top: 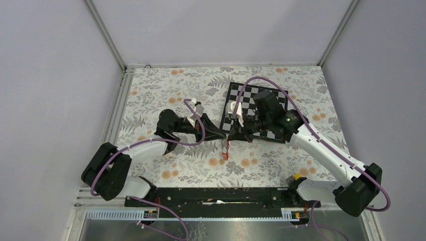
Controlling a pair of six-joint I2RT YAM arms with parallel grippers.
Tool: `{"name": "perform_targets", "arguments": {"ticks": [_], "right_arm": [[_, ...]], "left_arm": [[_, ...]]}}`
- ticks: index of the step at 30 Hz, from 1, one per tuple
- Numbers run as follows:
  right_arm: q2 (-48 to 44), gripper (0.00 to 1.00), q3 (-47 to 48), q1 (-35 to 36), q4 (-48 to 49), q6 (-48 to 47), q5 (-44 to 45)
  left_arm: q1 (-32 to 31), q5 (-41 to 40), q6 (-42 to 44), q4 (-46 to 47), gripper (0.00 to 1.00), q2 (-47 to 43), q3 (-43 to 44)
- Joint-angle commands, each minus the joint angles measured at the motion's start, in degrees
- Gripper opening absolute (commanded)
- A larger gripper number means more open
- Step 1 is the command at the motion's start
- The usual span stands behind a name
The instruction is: Put the keys on the keyring
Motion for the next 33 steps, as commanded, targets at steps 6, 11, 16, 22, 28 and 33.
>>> {"name": "perform_targets", "arguments": {"ticks": [6,11,16,22,28,33], "right_arm": [[2.88,0.0,9.44,3.06,-10.18,-4.5,13.69],[8.49,0.0,15.94,7.33,-20.41,-5.6,23.57],[12.83,0.0,21.8,8.38,-25.72,-5.49,25.1],[13.64,0.0,23.64,8.82,-25.58,-4.88,24.52],[14.37,0.0,24.63,9.09,-25.62,-4.68,23.54],[14.36,0.0,24.1,9.09,-25.1,-4.43,22.97]], "left_arm": [[0.27,-4.79,5.62,-4.45,0.23,-0.94,1.67],[0.25,-5.6,7.3,-6.55,0.41,-0.26,2.95],[0.21,-4.0,6.58,-1.67,0.53,0.14,1.14],[0.02,-3.76,7.28,-0.72,0.52,0.35,0.03],[-0.62,-3.9,6.69,0.73,0.47,1.65,0.48],[-0.8,-3.79,5.2,2.68,0.41,2.65,0.8]]}}
